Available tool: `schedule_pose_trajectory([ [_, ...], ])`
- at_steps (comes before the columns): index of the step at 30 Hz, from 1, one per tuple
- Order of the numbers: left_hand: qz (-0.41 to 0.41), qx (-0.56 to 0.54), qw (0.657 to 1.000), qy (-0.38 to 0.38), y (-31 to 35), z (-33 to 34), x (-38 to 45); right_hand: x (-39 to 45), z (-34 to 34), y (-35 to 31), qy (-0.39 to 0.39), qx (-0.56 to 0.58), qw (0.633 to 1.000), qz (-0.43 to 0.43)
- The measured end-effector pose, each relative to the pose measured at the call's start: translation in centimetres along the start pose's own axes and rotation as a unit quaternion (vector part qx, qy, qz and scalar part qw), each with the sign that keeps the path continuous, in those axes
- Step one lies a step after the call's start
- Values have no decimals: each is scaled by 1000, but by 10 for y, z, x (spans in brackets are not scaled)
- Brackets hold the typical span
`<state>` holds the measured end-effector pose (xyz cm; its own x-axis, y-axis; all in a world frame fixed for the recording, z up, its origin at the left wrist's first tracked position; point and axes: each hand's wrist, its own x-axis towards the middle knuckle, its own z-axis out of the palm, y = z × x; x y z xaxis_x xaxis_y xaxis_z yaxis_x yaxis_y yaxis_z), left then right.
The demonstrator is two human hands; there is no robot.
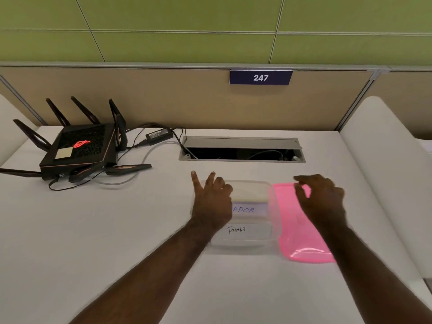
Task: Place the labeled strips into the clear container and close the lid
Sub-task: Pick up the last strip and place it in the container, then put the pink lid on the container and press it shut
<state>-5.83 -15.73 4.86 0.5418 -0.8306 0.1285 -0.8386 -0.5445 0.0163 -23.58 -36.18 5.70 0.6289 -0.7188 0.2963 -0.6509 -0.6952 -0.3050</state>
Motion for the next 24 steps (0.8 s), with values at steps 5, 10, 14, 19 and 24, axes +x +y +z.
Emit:
schedule_pose_trajectory([
  [5, 127, -38, 991, 29, 81, -5, -7, -35, -4, 64, -103, -61, 974, 191],
  [10, 224, 3, 973, -59, 146, 3, -18, -75, 9, 92, -204, -66, 932, 291],
  [14, 269, 76, 950, -137, 174, 17, -36, -92, 15, 91, -192, -75, 934, 292],
  [19, 269, 102, 942, -176, 181, 30, -45, -101, 18, 99, -189, -81, 942, 264],
  [24, 253, 104, 947, -171, 186, 34, -46, -92, 3, 109, -216, -32, 935, 280],
])
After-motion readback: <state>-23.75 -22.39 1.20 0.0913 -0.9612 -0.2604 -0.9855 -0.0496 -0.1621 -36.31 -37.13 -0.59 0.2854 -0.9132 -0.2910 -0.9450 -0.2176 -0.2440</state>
